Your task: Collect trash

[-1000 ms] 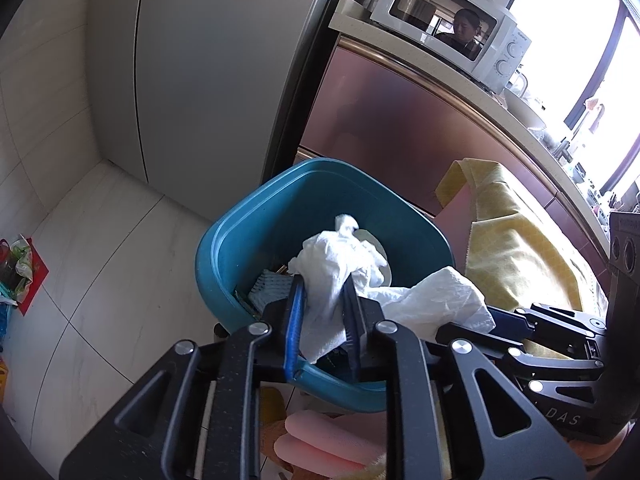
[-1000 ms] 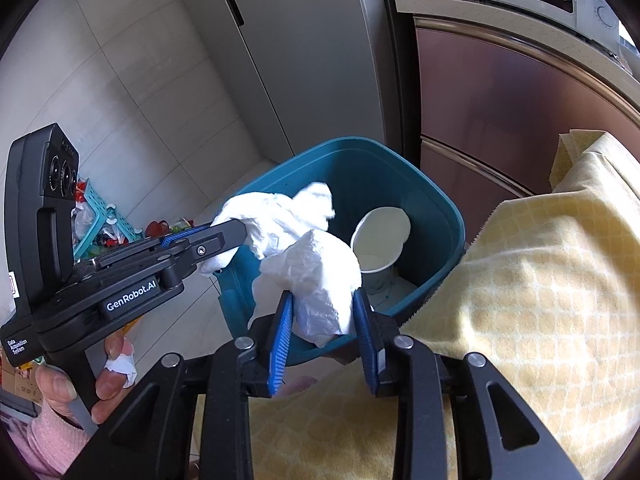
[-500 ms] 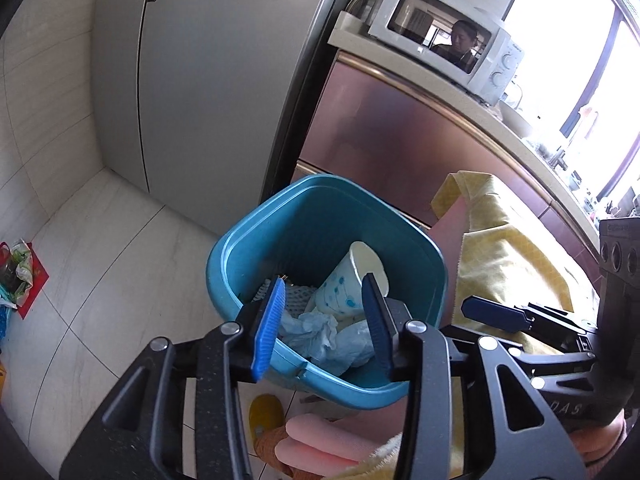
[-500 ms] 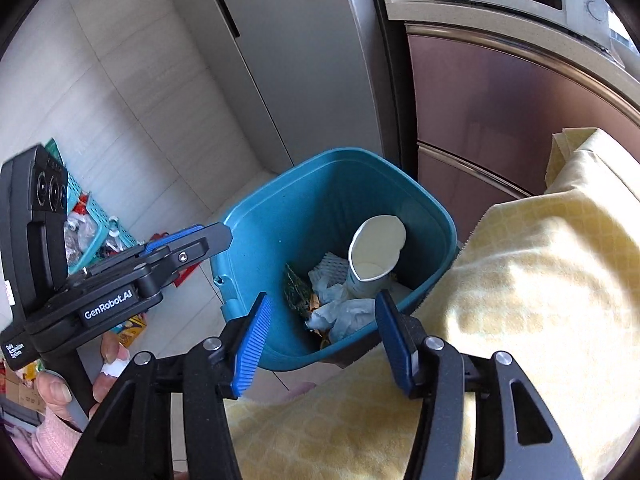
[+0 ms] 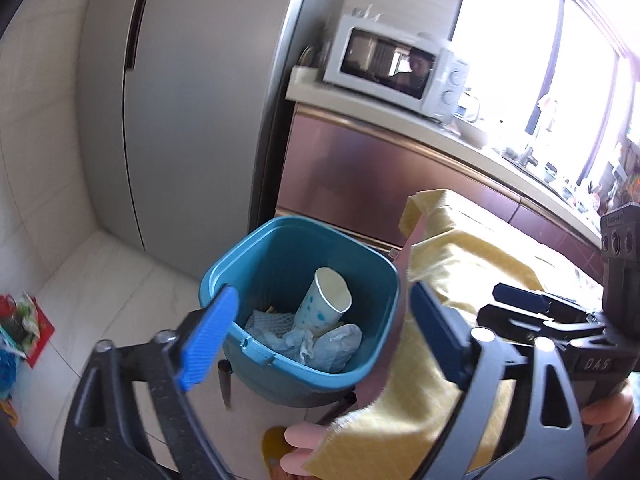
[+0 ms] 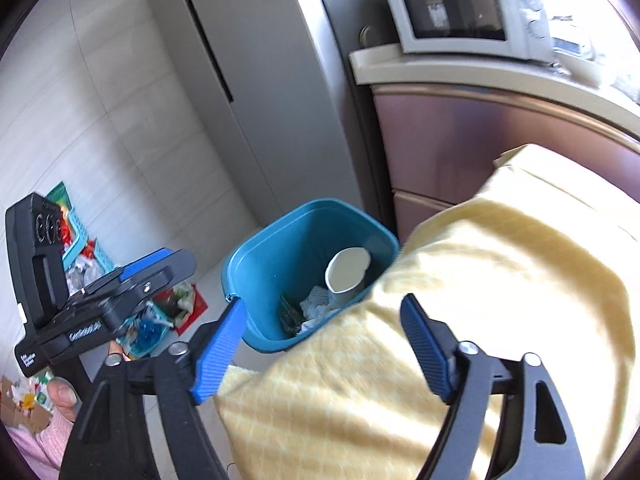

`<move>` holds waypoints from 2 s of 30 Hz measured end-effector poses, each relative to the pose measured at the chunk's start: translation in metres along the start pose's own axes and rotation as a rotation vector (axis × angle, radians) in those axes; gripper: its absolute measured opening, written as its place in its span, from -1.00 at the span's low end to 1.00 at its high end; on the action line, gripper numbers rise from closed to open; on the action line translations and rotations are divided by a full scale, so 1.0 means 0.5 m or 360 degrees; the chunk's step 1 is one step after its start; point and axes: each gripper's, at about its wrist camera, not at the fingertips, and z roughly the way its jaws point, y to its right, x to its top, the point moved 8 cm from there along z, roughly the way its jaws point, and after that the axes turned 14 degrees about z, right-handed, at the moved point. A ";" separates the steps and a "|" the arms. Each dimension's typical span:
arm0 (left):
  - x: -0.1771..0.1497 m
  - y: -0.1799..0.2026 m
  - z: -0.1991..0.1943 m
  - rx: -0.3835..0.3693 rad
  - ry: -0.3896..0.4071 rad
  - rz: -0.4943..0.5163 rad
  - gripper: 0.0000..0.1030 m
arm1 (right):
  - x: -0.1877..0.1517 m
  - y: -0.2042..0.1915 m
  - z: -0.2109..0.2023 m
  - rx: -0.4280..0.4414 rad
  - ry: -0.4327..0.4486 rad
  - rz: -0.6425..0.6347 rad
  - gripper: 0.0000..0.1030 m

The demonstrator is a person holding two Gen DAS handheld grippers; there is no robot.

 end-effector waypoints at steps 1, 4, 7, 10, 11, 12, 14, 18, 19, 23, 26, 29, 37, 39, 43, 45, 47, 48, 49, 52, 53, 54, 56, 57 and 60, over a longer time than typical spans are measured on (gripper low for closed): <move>0.003 0.008 -0.011 0.0014 0.0026 0.0020 0.89 | -0.001 0.005 -0.013 -0.0008 0.0032 -0.0001 0.56; 0.005 0.037 -0.039 0.0030 0.0071 0.0065 0.89 | -0.006 0.018 -0.055 -0.0043 0.0134 -0.0001 0.72; 0.007 0.066 -0.063 0.0052 0.0117 0.0107 0.89 | -0.013 0.036 -0.099 -0.0106 0.0242 -0.0008 0.82; 0.014 0.101 -0.085 0.0054 0.0170 0.0143 0.89 | -0.020 0.052 -0.144 -0.0170 0.0356 -0.0009 0.85; 0.016 0.112 -0.092 0.0048 0.0188 0.0158 0.89 | -0.019 0.058 -0.156 -0.0195 0.0389 -0.0008 0.87; 0.019 0.123 -0.099 0.0045 0.0206 0.0173 0.89 | -0.021 0.064 -0.167 -0.0218 0.0424 -0.0007 0.87; 0.025 0.146 -0.114 0.0044 0.0253 0.0200 0.89 | -0.024 0.078 -0.197 -0.0269 0.0505 0.0000 0.87; 0.035 0.187 -0.140 0.0039 0.0335 0.0238 0.89 | -0.030 0.102 -0.252 -0.0351 0.0646 0.0032 0.87; 0.037 0.199 -0.146 0.0034 0.0357 0.0252 0.89 | -0.033 0.108 -0.265 -0.0360 0.0682 0.0037 0.87; 0.047 0.240 -0.162 0.0048 0.0413 0.0312 0.89 | -0.047 0.126 -0.311 -0.0446 0.0803 0.0039 0.87; 0.049 0.268 -0.171 0.0078 0.0427 0.0360 0.89 | -0.061 0.140 -0.343 -0.0508 0.0883 0.0048 0.87; 0.052 0.291 -0.181 0.0088 0.0460 0.0390 0.89 | -0.072 0.147 -0.365 -0.0562 0.0940 0.0056 0.87; 0.047 0.355 -0.209 0.0029 0.0522 0.0441 0.89 | -0.090 0.171 -0.410 -0.0638 0.1028 0.0105 0.87; 0.049 0.360 -0.213 0.0025 0.0533 0.0443 0.89 | -0.093 0.174 -0.418 -0.0642 0.1049 0.0113 0.87; 0.049 0.372 -0.219 0.0021 0.0544 0.0459 0.89 | -0.099 0.182 -0.424 -0.0655 0.1057 0.0122 0.87; 0.049 0.378 -0.219 0.0019 0.0545 0.0466 0.89 | -0.102 0.185 -0.424 -0.0664 0.1056 0.0127 0.87; 0.049 0.382 -0.220 0.0024 0.0549 0.0474 0.89 | -0.103 0.188 -0.426 -0.0667 0.1057 0.0131 0.87; 0.048 0.384 -0.220 0.0024 0.0551 0.0478 0.89 | -0.105 0.190 -0.429 -0.0669 0.1062 0.0133 0.87; 0.049 0.384 -0.221 0.0022 0.0553 0.0479 0.89 | -0.105 0.193 -0.431 -0.0669 0.1066 0.0135 0.87; 0.047 0.389 -0.221 0.0020 0.0557 0.0484 0.89 | -0.106 0.197 -0.435 -0.0673 0.1070 0.0146 0.87; 0.046 0.390 -0.220 0.0020 0.0555 0.0484 0.89 | -0.107 0.198 -0.435 -0.0676 0.1071 0.0146 0.87; 0.046 0.390 -0.219 0.0018 0.0554 0.0483 0.89 | -0.107 0.199 -0.436 -0.0681 0.1072 0.0145 0.87; 0.046 0.390 -0.219 0.0016 0.0553 0.0481 0.89 | -0.108 0.201 -0.438 -0.0685 0.1075 0.0146 0.87; 0.045 0.390 -0.217 0.0017 0.0552 0.0479 0.89 | -0.107 0.203 -0.438 -0.0685 0.1074 0.0148 0.87; 0.044 0.392 -0.213 0.0019 0.0549 0.0478 0.89 | -0.109 0.204 -0.439 -0.0681 0.1073 0.0154 0.87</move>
